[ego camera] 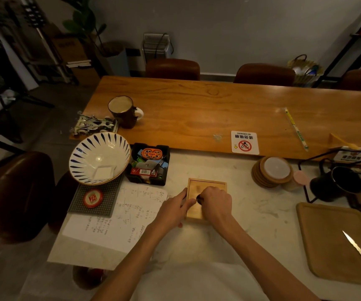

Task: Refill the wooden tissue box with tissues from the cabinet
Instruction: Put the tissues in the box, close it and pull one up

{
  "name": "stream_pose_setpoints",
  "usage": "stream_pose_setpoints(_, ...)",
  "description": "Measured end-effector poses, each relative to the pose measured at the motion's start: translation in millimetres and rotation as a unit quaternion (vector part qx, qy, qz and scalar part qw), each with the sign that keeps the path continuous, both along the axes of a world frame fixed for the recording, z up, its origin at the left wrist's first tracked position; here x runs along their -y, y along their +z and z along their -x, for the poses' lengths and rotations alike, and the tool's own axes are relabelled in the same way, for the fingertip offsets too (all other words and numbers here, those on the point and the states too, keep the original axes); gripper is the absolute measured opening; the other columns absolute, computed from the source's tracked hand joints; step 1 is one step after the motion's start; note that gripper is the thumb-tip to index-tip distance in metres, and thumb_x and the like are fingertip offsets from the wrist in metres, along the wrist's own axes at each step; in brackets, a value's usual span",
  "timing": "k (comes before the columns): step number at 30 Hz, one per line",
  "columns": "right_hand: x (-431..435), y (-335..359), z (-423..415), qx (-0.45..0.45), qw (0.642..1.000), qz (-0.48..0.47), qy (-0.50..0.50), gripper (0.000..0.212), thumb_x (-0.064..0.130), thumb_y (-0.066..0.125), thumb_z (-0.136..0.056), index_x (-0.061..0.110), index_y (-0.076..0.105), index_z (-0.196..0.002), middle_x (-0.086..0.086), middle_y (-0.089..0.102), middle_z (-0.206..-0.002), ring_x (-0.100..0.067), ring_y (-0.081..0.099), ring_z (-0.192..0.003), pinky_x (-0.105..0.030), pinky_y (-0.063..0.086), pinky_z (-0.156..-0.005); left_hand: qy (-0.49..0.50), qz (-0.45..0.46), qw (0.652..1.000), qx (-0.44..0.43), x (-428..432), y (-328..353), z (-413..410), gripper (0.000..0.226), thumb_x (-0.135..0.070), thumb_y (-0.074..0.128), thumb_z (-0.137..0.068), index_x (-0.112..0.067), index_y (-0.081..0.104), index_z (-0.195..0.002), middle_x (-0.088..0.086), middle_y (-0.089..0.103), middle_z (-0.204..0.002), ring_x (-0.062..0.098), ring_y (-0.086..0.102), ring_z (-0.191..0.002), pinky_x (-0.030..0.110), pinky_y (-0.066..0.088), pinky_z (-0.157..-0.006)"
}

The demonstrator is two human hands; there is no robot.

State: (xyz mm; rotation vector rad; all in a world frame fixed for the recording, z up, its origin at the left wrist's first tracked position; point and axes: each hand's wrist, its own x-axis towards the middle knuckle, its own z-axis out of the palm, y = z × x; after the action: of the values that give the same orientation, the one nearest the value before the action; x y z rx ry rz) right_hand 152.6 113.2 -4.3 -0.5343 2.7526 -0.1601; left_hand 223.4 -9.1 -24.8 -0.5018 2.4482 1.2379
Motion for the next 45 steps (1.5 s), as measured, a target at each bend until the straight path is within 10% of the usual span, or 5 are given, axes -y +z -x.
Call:
stream_pose_setpoints(15,1.2,0.5,-0.1,-0.025,0.998,-0.044,0.033,0.018,0.016,0.053,-0.093,0.019,0.071,-0.089,-0.004,0.071,-0.097,-0.025,0.068,-0.083,-0.027,0.037,-0.061,0.026,0.007,0.999,-0.020,-4.9,0.5,-2.1,0.047,-0.047,0.045,-0.099,-0.034,0.040,-0.144,0.004,0.066,-0.122,0.023,0.069,-0.084,0.031,0.061,-0.054)
stream_pose_setpoints(26,-45.6,2.3,22.4,-0.015,0.997,0.063,0.046,0.018,0.040,0.059,-0.089,0.033,0.075,-0.090,0.010,0.070,-0.090,-0.015,0.065,-0.079,-0.031,0.052,-0.065,0.054,0.042,0.997,-0.045,-9.2,-8.8,-4.1,0.047,-0.052,0.043,-0.097,-0.034,0.044,-0.140,-0.002,0.067,-0.125,0.022,0.066,-0.103,0.044,0.057,-0.083)
stream_pose_setpoints(30,-76.5,4.0,17.9,-0.047,0.990,0.123,0.057,0.018,0.041,0.056,-0.093,0.036,0.071,-0.100,0.013,0.058,-0.089,-0.012,0.059,-0.079,-0.027,0.043,-0.059,0.068,0.028,0.993,-0.092,-16.9,-13.1,-6.3,0.058,-0.044,0.048,-0.098,-0.033,0.025,-0.150,-0.008,0.041,-0.151,0.018,0.047,-0.133,0.036,0.042,-0.101)
stream_pose_setpoints(36,-84.2,-12.9,-0.4,-0.062,0.972,0.222,0.049,0.009,0.037,0.061,-0.091,0.032,0.067,-0.096,0.013,0.054,-0.087,-0.008,0.058,-0.072,-0.029,0.048,-0.056,-0.003,0.020,0.984,-0.175,-18.1,-3.4,10.3,0.027,-0.039,0.058,-0.094,-0.027,0.062,-0.118,-0.002,0.007,-0.163,0.013,0.003,-0.149,0.034,0.023,-0.111)
stream_pose_setpoints(45,-80.8,-19.9,6.8,0.041,0.956,0.290,-0.011,0.028,0.047,0.066,-0.084,0.037,0.066,-0.110,0.015,0.045,-0.107,-0.005,0.055,-0.086,-0.021,0.051,-0.069,-0.043,-0.003,0.991,-0.129,-6.7,3.0,29.5,0.008,-0.020,0.061,-0.093,-0.015,0.065,-0.099,-0.002,0.014,-0.163,0.017,0.001,-0.150,0.048,0.015,-0.118)
